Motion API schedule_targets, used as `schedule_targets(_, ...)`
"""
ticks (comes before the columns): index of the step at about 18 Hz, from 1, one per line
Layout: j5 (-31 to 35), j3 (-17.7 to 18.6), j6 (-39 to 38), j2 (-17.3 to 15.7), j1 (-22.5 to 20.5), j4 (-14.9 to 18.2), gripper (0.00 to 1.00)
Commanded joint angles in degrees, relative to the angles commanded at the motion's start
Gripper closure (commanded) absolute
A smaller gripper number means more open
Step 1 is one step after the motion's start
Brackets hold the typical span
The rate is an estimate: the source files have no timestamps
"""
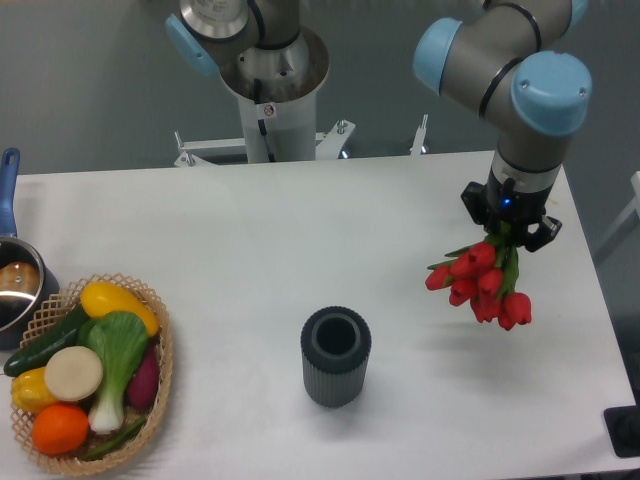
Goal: Insert the flowers into the vase
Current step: 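Carry the red tulip bunch in the gripper toward the grey vase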
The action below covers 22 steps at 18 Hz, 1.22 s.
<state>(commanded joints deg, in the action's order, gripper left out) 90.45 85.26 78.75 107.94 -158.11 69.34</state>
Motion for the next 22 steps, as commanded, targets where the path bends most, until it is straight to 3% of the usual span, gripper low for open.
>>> schedule_targets(5, -4.7, -0.1, -0.6, -2.2, 0.0, 1.1, 1.0)
schedule_targets(11, -20.6, -0.3, -3.4, -4.3, -1.5, -0.4, 1.0)
schedule_targets(17, -37.3, -0.1, -12.1, -6.0, -2.1, -3.9, 1.0)
schedule_targets(22, -44.5, 0.4, -16.4, -5.9, -1.0, -4.7, 1.0)
